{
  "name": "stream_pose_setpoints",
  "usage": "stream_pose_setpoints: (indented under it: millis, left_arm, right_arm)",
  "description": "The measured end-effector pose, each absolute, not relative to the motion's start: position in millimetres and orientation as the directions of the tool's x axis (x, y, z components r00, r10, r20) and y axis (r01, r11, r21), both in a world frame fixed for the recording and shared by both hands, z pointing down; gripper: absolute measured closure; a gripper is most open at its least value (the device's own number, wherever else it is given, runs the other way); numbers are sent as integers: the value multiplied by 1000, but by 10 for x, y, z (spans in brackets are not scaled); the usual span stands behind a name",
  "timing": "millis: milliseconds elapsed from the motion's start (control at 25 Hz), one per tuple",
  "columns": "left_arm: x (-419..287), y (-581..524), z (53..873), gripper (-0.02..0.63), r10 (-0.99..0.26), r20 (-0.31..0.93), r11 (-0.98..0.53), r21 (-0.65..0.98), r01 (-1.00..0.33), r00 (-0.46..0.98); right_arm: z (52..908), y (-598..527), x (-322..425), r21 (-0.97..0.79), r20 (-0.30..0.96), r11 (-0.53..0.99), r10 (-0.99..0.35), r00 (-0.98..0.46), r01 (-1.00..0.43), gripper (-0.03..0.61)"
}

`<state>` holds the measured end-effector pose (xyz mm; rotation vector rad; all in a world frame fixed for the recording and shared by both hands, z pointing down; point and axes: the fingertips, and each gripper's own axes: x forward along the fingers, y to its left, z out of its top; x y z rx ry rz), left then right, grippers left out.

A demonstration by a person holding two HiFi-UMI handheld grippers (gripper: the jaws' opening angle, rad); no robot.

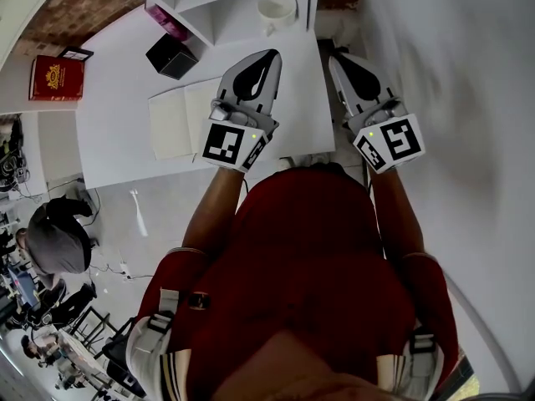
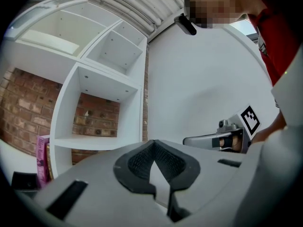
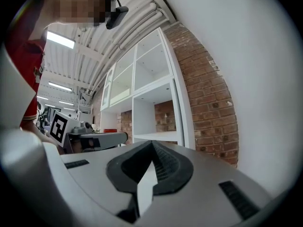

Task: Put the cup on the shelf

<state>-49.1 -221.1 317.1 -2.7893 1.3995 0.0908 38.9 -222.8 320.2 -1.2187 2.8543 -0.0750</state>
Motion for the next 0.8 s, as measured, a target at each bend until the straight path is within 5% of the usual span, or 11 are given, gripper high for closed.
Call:
stream_pose_setpoints:
  millis: [800]
  left_arm:
    - [-439,-1810,2974,609,-775,-85,-625,-42,-780,626]
  right_arm:
    - [3023,-1779,290,10,-50,726,-686,-726,-687,581]
